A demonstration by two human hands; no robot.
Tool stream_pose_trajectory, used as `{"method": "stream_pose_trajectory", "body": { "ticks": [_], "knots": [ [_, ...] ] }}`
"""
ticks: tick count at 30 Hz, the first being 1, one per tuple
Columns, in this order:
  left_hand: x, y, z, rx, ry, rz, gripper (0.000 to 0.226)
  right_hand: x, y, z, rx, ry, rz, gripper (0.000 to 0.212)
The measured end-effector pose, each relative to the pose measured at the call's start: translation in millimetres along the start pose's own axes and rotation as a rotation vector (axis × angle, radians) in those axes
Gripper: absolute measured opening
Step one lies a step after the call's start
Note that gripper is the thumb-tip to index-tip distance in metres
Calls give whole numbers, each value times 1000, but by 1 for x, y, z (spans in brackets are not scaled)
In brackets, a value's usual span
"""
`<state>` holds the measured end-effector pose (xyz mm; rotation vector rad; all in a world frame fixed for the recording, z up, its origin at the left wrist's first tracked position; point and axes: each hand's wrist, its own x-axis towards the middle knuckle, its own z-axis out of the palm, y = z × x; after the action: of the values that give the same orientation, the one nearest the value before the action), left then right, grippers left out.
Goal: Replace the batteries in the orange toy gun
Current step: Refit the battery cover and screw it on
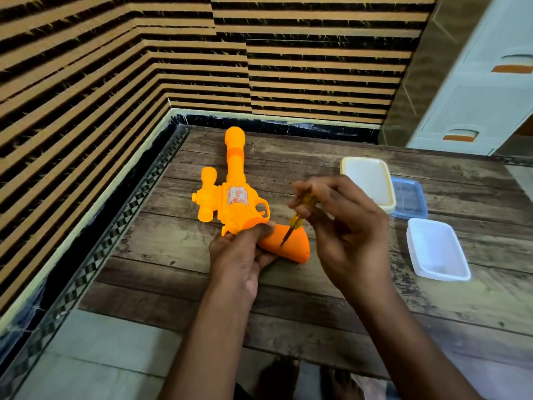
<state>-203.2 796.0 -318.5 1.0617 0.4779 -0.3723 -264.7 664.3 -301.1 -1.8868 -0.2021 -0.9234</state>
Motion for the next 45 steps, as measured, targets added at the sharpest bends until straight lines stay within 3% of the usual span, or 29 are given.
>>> {"method": "stream_pose_trajectory", "body": {
  "ticks": [5,11,18,24,27,31,35,38,45],
  "knots": [
    [0,1,1,-1,-4,-1,45,-5,0,3,-199,74,-78,21],
    [2,0,0,-1,1,-4,41,-3,-1,0,-1,-7,30,21],
    [2,1,0,9,-4,-11,39,-4,-9,10,-360,115,-119,21],
    [2,2,1,-2,1,-5,41,-4,-5,10,-63,18,-44,22],
    [3,2,1,5,7,-10,38,-6,-2,7,-110,67,12,23],
    [3,2,0,4,2,-17,40,-6,-2,8,-269,124,-53,24],
    [1,2,0,-2,-14,-9,41,0,-6,12,-129,22,-111,14],
    [1,2,1,-1,-10,-3,44,2,-8,8,-11,-57,-8,20],
    [2,1,1,5,3,-23,42,-2,-4,7,-281,95,-51,24]
  ]
}}
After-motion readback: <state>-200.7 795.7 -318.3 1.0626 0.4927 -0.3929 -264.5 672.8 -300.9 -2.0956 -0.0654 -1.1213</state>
